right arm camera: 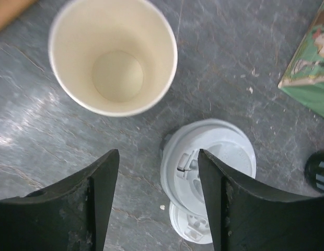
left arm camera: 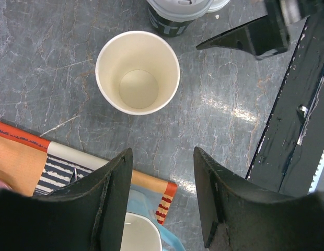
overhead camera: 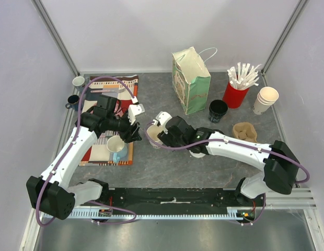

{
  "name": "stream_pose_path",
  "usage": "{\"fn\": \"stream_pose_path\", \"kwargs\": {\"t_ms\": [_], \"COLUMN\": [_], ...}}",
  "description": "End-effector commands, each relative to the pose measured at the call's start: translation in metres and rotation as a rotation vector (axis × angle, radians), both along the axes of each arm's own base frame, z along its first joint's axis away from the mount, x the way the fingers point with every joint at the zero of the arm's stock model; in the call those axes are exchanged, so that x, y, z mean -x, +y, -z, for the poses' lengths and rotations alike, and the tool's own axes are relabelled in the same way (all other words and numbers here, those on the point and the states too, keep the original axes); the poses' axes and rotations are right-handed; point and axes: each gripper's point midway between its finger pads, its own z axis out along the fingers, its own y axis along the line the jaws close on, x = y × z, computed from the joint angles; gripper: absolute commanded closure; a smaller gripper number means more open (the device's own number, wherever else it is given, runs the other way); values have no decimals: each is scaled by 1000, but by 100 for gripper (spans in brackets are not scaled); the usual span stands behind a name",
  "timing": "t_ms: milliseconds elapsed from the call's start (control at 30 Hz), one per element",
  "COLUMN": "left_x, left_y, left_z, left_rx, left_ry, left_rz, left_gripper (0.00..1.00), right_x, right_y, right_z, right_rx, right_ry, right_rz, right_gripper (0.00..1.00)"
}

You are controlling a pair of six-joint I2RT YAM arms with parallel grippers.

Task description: Pack the takeout coffee

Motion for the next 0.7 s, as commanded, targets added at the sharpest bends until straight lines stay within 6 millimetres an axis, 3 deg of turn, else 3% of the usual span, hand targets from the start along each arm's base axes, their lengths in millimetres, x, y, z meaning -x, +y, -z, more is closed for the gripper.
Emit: {"fn": "stream_pose_path", "kwargs": {"t_ms": [0,133,200,267,333,367,400,433,600,667], "left_x": [-3,-4,-5,-5,-6,-6,-6,-6,-7,-8], "left_y": [-4,-5,-6,-6,-7,-7,-7,-7,-9,-9], "left_z": [-15,-14,-15,-17,-17,-16,-16,-15,-15,-16], "left_rx": [32,38,41,49,52,52,53,53,58,60], "left_ry": [-28,-26,-26,-32,-34,-35,-35,-33,-36,-42], "left_rz": [16,11,6,1,1,1,3,5,10,9], "left_gripper": [43,43,43,43,43,43,43,43,43,43], "right_x": [-8,-16,-33,-46,-44,-46,-42,-22,-26,-27], "right_y": [23,15,-10,-47,-73,-89,-94,-89,-144,-147], "right_z": [-59,-84,-98,-112,-125,-115,-111,-103,-84,-71], "right_rx": [-163,-240,-259,-282,-305,-262,-246,-252,-102,-86], "right_ry": [-57,-69,-111,-150,-178,-176,-168,-115,-119,-90], "right_rz": [-51,-13,110,254,289,265,196,48,-100,-129], "right_gripper": [28,23,24,29,30,30,28,26,22,21]}}
